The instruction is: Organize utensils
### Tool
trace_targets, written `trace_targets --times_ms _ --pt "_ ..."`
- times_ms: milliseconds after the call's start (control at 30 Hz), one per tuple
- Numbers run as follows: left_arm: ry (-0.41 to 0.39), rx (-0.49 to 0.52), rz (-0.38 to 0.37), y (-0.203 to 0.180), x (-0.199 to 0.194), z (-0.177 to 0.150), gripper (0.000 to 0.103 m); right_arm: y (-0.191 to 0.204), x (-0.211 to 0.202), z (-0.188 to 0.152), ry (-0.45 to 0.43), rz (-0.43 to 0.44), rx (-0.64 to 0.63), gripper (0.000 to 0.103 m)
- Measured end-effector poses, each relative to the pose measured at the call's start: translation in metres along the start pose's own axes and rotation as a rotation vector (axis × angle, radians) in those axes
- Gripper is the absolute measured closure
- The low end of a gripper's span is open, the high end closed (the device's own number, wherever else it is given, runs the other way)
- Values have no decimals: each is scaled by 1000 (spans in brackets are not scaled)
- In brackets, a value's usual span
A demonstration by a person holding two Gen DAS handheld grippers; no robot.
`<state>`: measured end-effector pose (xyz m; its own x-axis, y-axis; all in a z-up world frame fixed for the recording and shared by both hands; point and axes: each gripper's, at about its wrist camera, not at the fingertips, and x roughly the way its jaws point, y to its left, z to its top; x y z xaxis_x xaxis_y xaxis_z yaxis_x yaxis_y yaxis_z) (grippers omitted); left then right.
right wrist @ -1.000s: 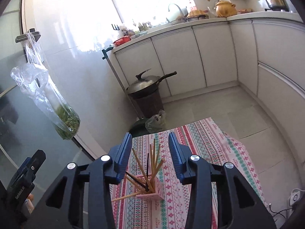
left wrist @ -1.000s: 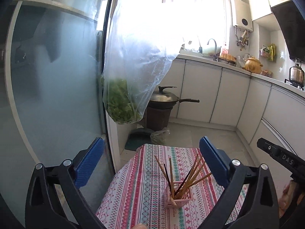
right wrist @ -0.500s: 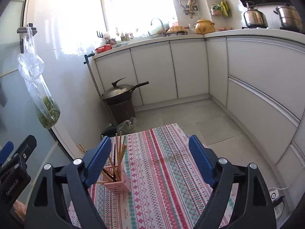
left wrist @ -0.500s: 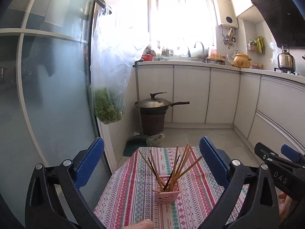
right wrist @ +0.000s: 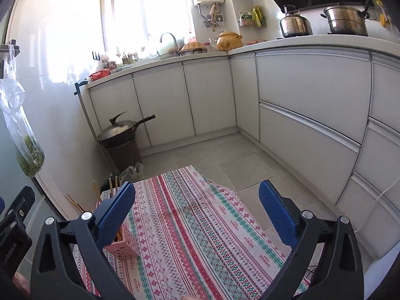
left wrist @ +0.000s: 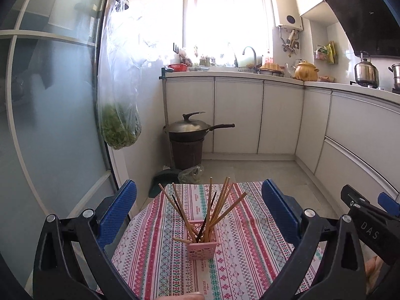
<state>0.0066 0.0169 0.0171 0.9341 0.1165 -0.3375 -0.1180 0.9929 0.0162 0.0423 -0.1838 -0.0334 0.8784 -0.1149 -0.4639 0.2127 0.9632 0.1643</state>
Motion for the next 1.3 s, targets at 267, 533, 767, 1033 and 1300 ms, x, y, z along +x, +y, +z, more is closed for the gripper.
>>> trace_targets --times_ms 267,533,767,1033,1300 --pt "50 9 14 -8 19 -7 7 4 17 -9 50 -11 -34 7" --pt "71 26 11 -12 25 -11 7 1 26 -10 68 -21 -42 7" --pt "78 37 13 -15 27 -13 7 0 29 -10 84 -11 -37 7" --pt "78 39 21 -14 27 -14 7 1 29 -11 84 -10 -41 7" --pt "84 37 26 -12 29 -13 7 5 30 -12 91 -8 -52 7"
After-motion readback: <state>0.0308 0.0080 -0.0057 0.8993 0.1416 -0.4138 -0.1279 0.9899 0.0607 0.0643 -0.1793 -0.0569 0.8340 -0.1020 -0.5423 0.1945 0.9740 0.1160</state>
